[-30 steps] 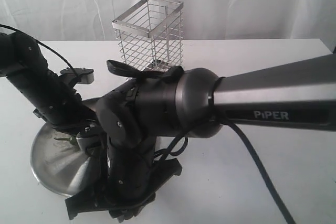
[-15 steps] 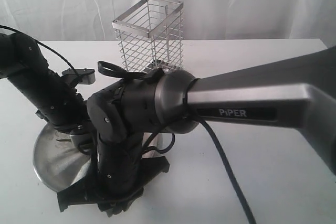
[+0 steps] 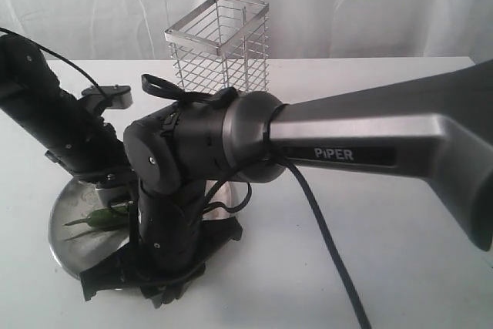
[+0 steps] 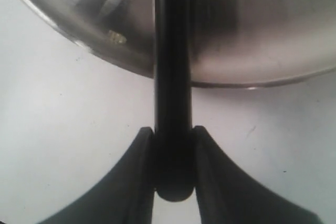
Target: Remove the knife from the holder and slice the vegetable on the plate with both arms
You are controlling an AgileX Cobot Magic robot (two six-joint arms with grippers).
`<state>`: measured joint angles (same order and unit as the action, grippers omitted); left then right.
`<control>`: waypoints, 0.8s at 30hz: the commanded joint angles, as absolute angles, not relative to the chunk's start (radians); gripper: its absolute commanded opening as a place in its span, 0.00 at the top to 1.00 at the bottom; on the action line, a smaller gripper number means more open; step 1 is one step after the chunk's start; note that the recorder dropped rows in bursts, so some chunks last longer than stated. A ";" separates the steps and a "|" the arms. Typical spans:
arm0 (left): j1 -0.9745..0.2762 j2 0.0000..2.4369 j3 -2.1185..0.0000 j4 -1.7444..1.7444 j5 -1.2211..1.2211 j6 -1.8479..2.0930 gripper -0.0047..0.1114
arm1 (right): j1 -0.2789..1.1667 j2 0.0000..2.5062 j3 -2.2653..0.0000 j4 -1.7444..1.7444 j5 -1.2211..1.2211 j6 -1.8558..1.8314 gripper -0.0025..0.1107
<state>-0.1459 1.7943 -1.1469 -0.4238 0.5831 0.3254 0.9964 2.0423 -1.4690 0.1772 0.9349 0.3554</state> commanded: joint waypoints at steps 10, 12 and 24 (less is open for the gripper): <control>-0.092 1.841 -1.142 -0.469 0.556 0.311 0.76 | 0.997 2.036 -1.476 0.185 0.939 0.332 0.98; -0.092 1.867 -1.142 -0.469 0.554 0.314 0.76 | 0.997 2.036 -1.476 0.187 0.939 0.332 0.98; -0.092 1.965 -1.142 -0.519 0.534 0.322 0.76 | 0.999 2.036 -1.476 0.228 0.985 0.332 0.98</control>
<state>-0.0840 1.9155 -1.1600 -0.5419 0.5587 0.3190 0.9950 2.0530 -1.4690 0.1979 0.9554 0.3553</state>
